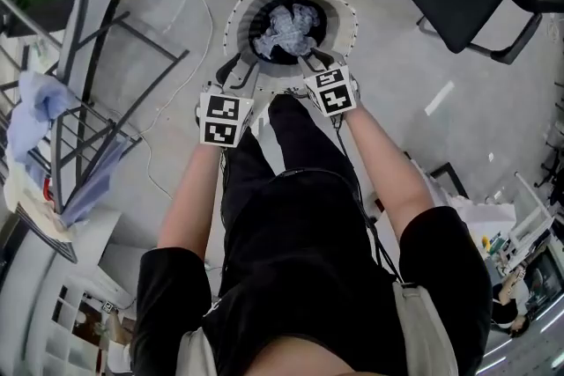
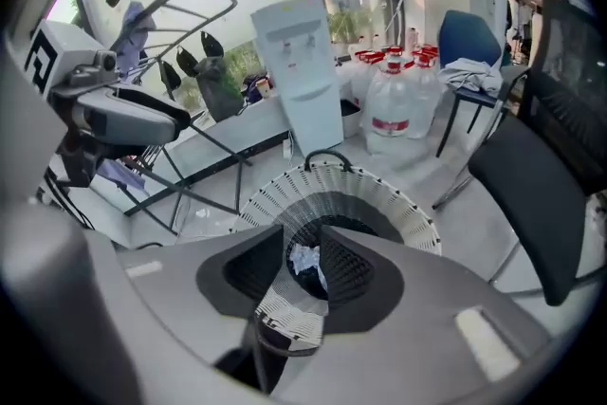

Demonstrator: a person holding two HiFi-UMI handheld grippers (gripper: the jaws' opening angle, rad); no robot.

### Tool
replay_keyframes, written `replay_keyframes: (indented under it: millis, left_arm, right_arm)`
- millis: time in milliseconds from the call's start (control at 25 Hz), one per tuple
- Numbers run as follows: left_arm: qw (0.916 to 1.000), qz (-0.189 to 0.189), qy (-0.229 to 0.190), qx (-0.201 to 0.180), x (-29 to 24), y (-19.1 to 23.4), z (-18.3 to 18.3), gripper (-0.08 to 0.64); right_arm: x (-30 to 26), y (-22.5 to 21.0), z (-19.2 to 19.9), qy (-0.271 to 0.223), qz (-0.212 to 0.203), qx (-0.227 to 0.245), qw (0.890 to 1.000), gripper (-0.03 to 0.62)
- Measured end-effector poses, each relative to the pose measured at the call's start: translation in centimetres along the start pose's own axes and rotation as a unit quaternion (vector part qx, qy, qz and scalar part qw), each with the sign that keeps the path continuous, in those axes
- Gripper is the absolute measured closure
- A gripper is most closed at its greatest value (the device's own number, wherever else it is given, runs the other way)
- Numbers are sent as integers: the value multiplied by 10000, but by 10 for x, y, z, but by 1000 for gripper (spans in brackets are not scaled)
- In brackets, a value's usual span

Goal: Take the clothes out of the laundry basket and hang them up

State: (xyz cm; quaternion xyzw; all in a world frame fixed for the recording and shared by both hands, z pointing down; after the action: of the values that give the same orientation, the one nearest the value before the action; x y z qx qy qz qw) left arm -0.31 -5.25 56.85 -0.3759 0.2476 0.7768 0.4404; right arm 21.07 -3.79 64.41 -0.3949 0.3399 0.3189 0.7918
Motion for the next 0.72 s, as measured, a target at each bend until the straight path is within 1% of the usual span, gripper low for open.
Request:
replay_keyframes:
  millis: [80,160,200,320,440,560,640,720]
  left_arm:
    - [9998,-69,49,166,-20,7,15,397]
    - [9992,-118,116,372,-38,14,29,399]
    - [9985,-137,175,495,-45,16,36,399]
    - [9962,-150,339,790,-66,21,60,402]
    - [9961,-178,417,754,-90,28,77,403]
    - [9962,-202,479,699,-114,35,95,403]
    - [9953,-198,581,746,-128,38,108,403]
    - [9941,-197,713,787,-139,39,120,405]
  right_arm:
    - [-32,-10,5,283,-74,251,9993,457]
    - [-64,-19,9,592,-100,702,9957,457]
    - [-80,-23,13,753,-114,977,9923,457]
    - [-129,-35,31,1262,-192,1774,9758,457]
    - [-179,-54,49,1660,-202,2316,9583,457]
    - [-225,-80,70,1987,-82,2588,9453,458]
    - [-250,-98,83,2153,23,2603,9412,462]
    - [-270,-112,95,2291,38,2589,9384,462]
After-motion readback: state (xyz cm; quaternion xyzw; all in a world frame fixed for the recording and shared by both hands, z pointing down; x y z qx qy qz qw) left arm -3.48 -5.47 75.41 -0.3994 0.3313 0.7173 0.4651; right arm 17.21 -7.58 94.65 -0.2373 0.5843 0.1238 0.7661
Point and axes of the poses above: the fingertips, and each gripper's own axes: x backward along the fingers, y to its left, z out of its underside, the point moved 10 cm from there along x, backward along the fingers, and after that the axes turned 11 degrees about -z, right-handed, at the moved point
